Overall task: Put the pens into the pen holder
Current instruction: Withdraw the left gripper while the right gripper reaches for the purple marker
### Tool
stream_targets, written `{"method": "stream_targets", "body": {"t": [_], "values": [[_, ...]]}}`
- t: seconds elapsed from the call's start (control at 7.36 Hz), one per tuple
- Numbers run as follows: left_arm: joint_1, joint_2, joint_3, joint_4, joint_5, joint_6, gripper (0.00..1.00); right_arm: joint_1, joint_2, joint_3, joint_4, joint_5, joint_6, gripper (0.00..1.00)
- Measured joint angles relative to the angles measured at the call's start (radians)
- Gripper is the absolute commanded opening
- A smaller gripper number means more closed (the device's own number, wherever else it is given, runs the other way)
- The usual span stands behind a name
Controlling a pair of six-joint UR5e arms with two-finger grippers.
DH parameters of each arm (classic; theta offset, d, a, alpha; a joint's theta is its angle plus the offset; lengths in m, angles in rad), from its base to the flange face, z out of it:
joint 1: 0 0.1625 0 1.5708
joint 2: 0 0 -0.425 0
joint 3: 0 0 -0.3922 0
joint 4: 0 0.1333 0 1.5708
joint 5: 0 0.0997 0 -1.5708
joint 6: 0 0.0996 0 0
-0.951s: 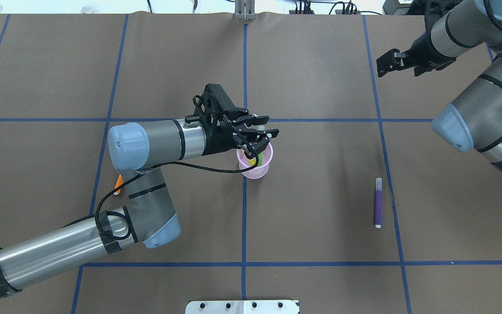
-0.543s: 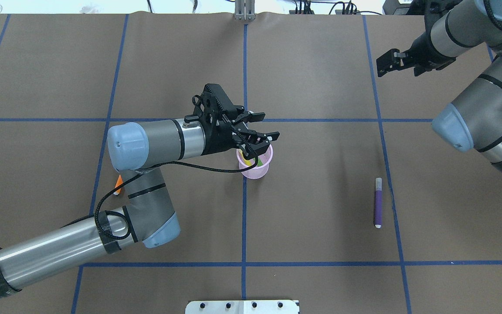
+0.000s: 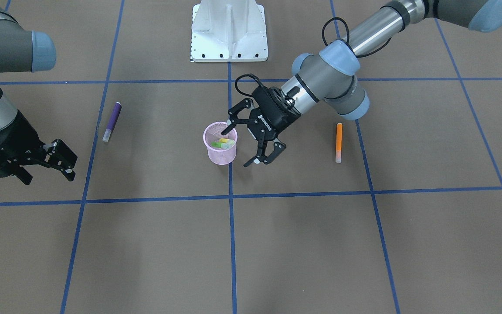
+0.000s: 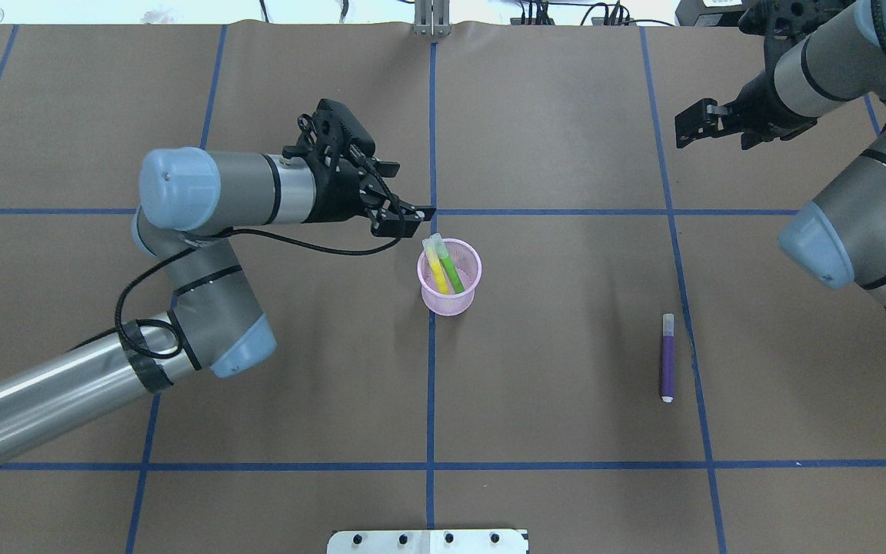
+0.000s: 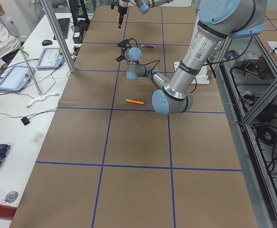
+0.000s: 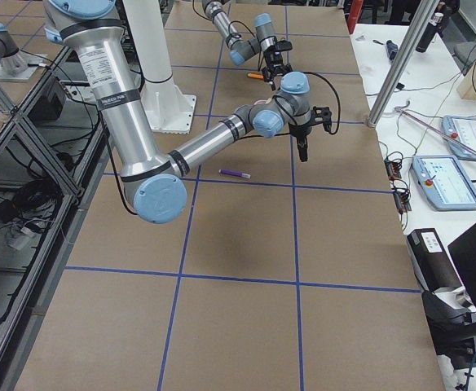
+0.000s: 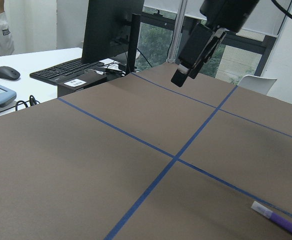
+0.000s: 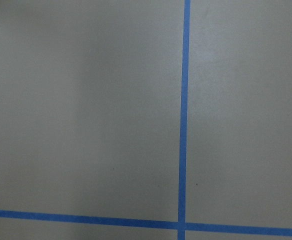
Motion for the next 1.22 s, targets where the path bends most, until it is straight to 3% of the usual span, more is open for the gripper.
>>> {"method": "stream_targets", "body": {"t": [0.27,0.68,0.82,1.09,1.22], "values": [[-0.120,0.075,-0.044,0.149,-0.123,0.000,1.00,-0.084,-0.050,0.053,0.000,-0.073,0.126,0.99],[-0.248,0.117,-0.230,0.613,-0.233,0.043,1.00,-0.243,-0.137,0.124,0.001,-0.213,0.283,0.97],[-0.256,0.120,-0.273,0.698,-0.239,0.062,1.00,-0.300,-0.150,0.133,0.001,-0.267,0.343,0.92],[-0.258,0.121,-0.299,0.740,-0.240,0.071,1.00,-0.411,-0.178,0.152,0.001,-0.381,0.483,0.81],[-0.257,0.121,-0.302,0.743,-0.238,0.070,1.00,-0.460,-0.210,0.167,0.001,-0.430,0.533,0.70]]}}
